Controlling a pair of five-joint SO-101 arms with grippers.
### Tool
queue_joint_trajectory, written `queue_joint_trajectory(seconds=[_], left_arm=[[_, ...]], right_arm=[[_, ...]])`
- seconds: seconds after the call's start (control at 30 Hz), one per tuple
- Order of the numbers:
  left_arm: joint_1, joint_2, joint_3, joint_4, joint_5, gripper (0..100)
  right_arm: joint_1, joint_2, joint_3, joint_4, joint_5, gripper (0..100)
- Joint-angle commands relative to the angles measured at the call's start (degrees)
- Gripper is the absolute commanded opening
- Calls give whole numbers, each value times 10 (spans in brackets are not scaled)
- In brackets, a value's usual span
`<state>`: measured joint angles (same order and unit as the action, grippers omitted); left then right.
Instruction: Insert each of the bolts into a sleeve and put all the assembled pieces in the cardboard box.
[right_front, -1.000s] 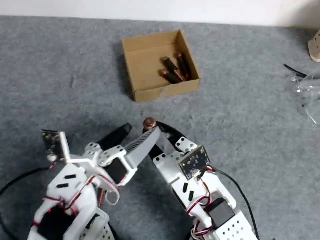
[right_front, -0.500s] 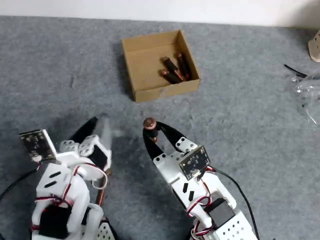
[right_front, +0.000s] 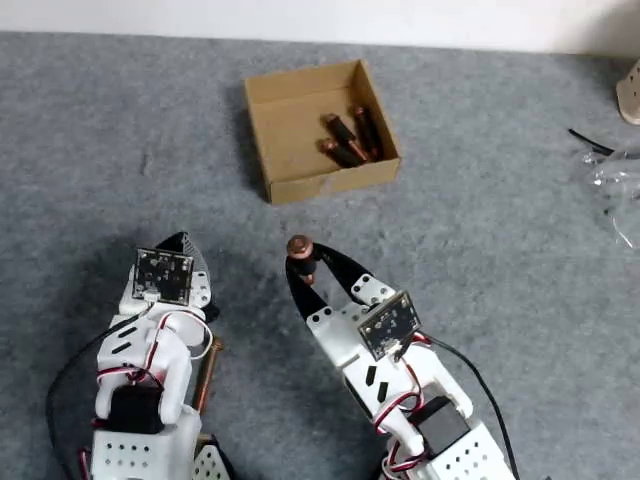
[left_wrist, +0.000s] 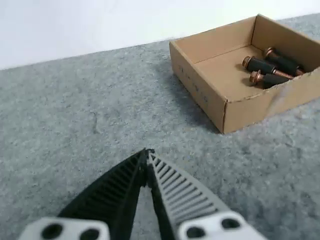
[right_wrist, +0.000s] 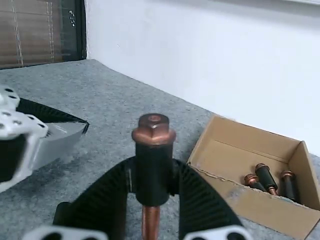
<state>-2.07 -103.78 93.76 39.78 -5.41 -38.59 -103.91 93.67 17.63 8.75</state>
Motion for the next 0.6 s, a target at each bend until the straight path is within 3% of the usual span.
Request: queue_joint_trajectory(seconds=[0.0,0.27,0.57], left_arm=[[-8,-7,16,-47,-8,6],[-8,-7,24,-68,-7,7],[-8,-7,8,-49,-6,7]], right_arm=[[5,-6,-12,-26,-7,4],[11,-6,29,-22,46,4],[149,2,-28,19,12,4]])
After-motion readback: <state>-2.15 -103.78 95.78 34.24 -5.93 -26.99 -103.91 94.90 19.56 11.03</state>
